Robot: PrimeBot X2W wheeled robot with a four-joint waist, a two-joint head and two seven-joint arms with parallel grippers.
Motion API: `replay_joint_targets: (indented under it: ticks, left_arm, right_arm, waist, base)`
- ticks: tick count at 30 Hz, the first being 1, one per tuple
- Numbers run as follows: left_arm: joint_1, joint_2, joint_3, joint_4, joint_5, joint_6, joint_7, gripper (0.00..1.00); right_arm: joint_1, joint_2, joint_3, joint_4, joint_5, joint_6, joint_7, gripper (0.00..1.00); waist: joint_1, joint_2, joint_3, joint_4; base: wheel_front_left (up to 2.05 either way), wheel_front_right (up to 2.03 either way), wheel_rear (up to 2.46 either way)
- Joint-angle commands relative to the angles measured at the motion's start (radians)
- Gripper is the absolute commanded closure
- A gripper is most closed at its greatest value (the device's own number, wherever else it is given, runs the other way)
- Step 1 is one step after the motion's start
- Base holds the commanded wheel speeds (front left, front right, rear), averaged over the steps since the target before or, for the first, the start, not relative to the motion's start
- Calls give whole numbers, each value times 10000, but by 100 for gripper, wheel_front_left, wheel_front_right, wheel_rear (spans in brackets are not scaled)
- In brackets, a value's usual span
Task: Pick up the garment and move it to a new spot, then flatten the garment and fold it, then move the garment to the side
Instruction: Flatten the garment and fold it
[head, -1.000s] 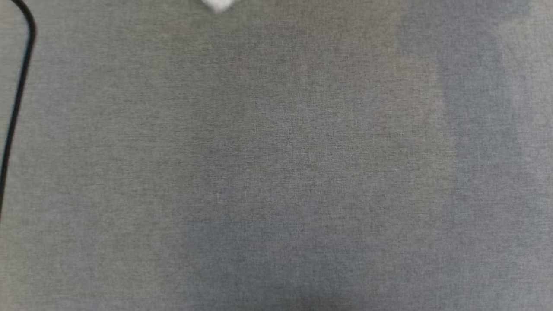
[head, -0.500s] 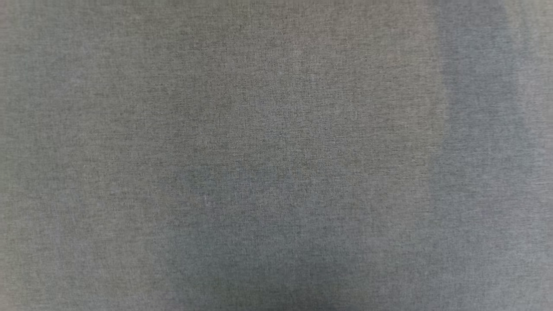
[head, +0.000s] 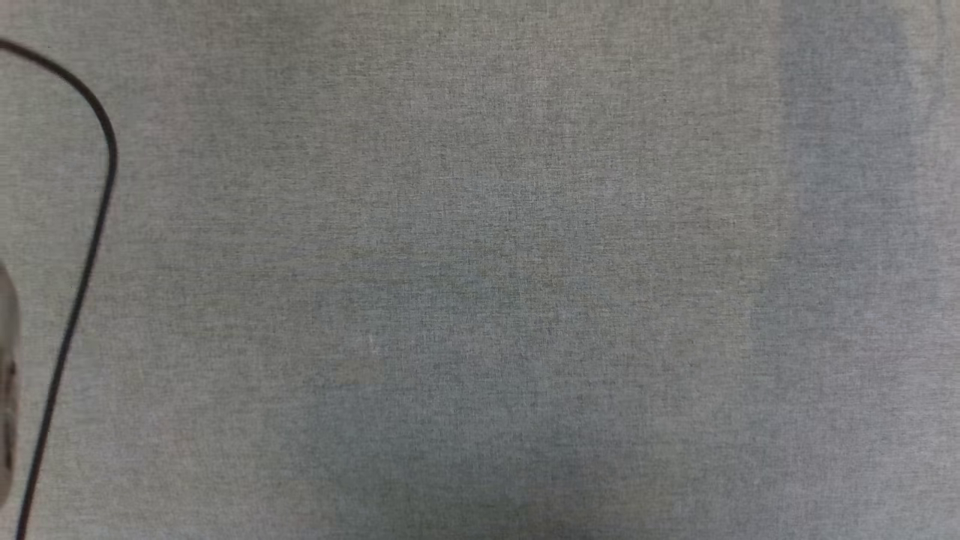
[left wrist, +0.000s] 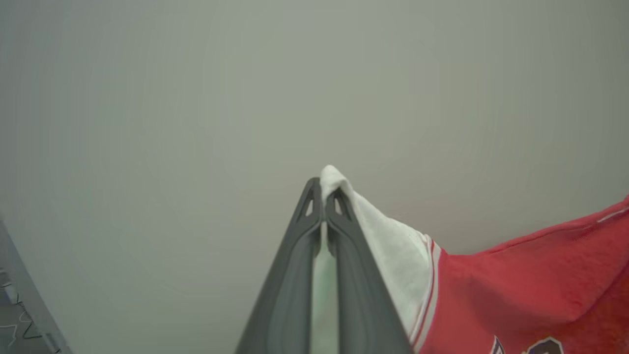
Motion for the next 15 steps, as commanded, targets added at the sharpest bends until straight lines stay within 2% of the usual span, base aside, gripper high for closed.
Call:
replay_joint_targets:
  ticks: [1,7,15]
  left_arm:
    - [487,37,-19,55,-80,-20,-119,100]
    - [1972,14,88,134,-178,-22,-222,100]
    - [5313,-245,1011,-1275,-179,-26,-229,100]
  right_arm:
    - [461,9,98,-44,184,-7,-103,100]
    - [2057,-3,783,-618,702,-7,-187,100]
    - [4393,-616,1547,-1829,1412,-7,-200,100]
  waist:
    - [-1,0,-206,32]
    - [-1,0,-801,57]
    - [-1,0,-1987,279]
  base:
    - [0,0,0]
    - [0,0,0]
    - [0,0,0]
